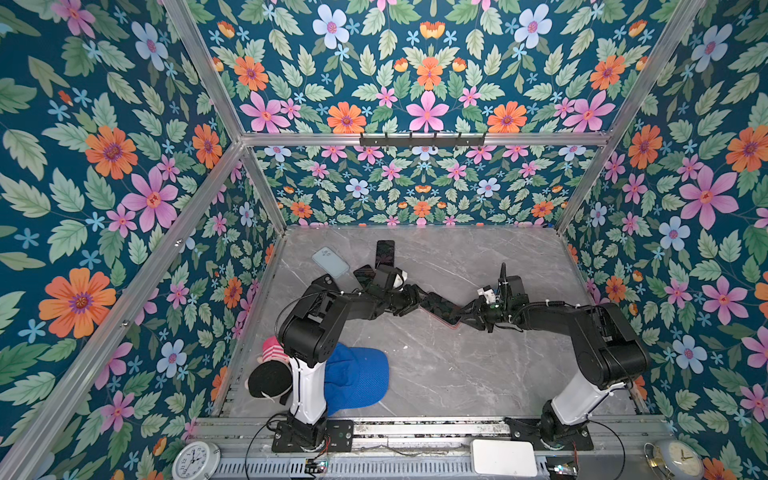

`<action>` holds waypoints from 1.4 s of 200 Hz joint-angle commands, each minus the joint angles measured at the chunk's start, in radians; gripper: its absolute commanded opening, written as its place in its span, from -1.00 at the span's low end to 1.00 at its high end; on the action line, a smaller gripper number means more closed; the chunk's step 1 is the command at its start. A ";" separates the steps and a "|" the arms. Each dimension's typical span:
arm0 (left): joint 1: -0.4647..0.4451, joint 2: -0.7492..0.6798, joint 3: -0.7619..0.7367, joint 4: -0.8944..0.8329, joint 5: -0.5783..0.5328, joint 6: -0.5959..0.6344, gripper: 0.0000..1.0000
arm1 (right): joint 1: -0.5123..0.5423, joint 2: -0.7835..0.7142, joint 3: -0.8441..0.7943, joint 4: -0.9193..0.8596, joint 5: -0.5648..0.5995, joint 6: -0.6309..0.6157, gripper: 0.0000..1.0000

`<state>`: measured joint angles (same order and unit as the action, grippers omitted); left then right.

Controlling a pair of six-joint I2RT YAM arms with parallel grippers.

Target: Put the phone into the phone case

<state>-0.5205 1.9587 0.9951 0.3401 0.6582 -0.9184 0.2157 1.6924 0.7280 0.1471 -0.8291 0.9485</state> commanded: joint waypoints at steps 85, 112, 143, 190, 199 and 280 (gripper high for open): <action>0.013 -0.011 -0.012 -0.033 0.011 0.027 0.40 | 0.000 0.030 0.047 -0.160 0.057 -0.079 -0.33; 0.020 -0.017 -0.002 -0.070 -0.005 0.057 0.39 | 0.001 0.006 0.063 -0.243 0.087 -0.115 -0.31; 0.020 -0.017 0.055 -0.185 -0.042 0.134 0.40 | 0.003 -0.024 0.066 -0.306 0.137 -0.138 -0.30; 0.019 0.051 0.217 -0.360 -0.068 0.240 0.30 | 0.056 -0.061 0.102 -0.346 0.185 -0.146 -0.30; 0.016 0.053 0.225 -0.382 -0.075 0.252 0.25 | 0.062 -0.063 0.109 -0.355 0.192 -0.148 -0.30; -0.002 0.055 0.246 -0.505 -0.120 0.322 -0.11 | 0.075 -0.060 0.128 -0.364 0.199 -0.149 -0.30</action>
<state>-0.5186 2.0079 1.2385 -0.1200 0.5529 -0.6247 0.2886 1.6279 0.8490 -0.2047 -0.6441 0.8089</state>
